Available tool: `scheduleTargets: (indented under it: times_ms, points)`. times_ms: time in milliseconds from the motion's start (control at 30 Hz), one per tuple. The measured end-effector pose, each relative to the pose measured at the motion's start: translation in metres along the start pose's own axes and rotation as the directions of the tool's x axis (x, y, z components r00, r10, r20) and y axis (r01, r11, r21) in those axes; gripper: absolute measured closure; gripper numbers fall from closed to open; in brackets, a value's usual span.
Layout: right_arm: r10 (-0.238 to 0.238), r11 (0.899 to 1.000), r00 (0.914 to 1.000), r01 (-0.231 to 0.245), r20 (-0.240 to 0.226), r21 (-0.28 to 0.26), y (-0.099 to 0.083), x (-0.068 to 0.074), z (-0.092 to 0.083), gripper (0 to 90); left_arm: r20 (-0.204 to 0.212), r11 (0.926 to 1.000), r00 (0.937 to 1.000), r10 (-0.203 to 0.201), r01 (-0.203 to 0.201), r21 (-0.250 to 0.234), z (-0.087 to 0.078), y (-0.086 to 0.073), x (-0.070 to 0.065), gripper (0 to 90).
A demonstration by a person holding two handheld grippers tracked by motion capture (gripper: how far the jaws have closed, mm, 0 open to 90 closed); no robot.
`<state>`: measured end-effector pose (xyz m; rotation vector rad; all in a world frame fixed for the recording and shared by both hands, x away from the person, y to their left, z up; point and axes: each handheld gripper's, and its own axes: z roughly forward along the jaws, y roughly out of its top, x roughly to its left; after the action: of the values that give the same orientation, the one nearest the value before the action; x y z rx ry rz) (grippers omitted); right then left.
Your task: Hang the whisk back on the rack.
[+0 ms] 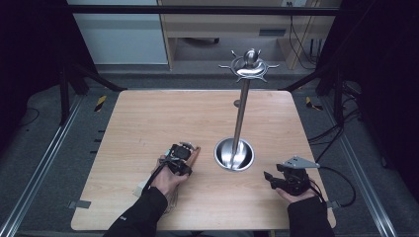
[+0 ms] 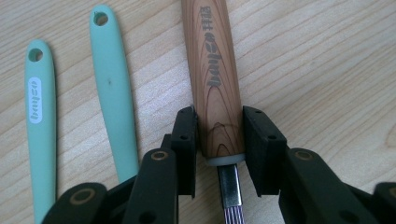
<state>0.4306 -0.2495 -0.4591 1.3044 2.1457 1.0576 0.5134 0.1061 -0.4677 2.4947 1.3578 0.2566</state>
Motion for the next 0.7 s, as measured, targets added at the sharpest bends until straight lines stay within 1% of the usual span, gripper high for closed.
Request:
scheduleTargets:
  times_ms: [33, 200, 333, 367, 467, 500, 533, 567, 600, 700]
  points:
    - [-0.002, 1.0, 1.0, 0.002, -0.001, 0.0, 0.0, 0.0, 0.0, 41.3, -0.002, 1.0, 1.0, -0.008, 0.008, 0.001, 0.0, 0.001, 0.0, 67.5]
    - [-0.006, 1.0, 1.0, 0.006, -0.004, 0.007, 0.0, 0.0, 0.001, 41.5, -0.012, 0.9998, 0.9997, -0.02, 0.02, 0.009, 0.0, 0.002, 0.0, 68.4]
    - [-0.005, 1.0, 1.0, 0.005, -0.006, 0.006, 0.0, 0.0, 0.001, 41.7, -0.002, 0.9996, 0.9996, -0.027, 0.027, 0.005, 0.0, 0.001, 0.001, 68.7]
    - [-0.005, 1.0, 1.0, 0.005, -0.006, 0.005, 0.0, 0.0, 0.0, 41.9, 0.008, 0.9994, 0.9994, -0.035, 0.035, 0.003, 0.0, 0.0, 0.002, 68.7]
    - [-0.003, 1.0, 1.0, 0.003, -0.008, 0.007, 0.0, 0.0, 0.0, 42.0, 0.032, 0.9991, 0.9988, -0.036, 0.036, -0.023, -0.008, -0.003, 0.004, 68.8]
    - [-0.004, 1.0, 1.0, 0.004, -0.008, 0.007, 0.0, 0.0, 0.0, 42.1, 0.032, 0.9991, 0.9988, -0.036, 0.036, -0.023, -0.008, -0.003, 0.004, 68.8]
    - [-0.004, 1.0, 1.0, 0.004, -0.008, 0.007, 0.0, 0.0, 0.0, 42.1, 0.041, 0.9985, 0.9988, -0.026, 0.028, -0.048, -0.016, -0.004, 0.005, 68.8]
    - [-0.004, 1.0, 1.0, 0.004, -0.008, 0.007, 0.0, 0.0, 0.0, 42.1, 0.039, 0.9972, 0.9989, -0.026, 0.028, -0.069, -0.02, -0.006, 0.005, 68.8]
    - [-0.003, 1.0, 1.0, 0.004, -0.007, 0.007, 0.0, 0.0, 0.0, 42.1, 0.049, 0.9959, 0.9985, -0.025, 0.029, -0.086, -0.025, -0.007, 0.005, 68.8]
    - [0.0, 1.0, 1.0, 0.001, -0.007, 0.006, 0.0, 0.0, 0.0, 42.1, 0.064, 0.9911, 0.9979, -0.005, 0.014, -0.133, -0.039, -0.011, 0.006, 68.9]
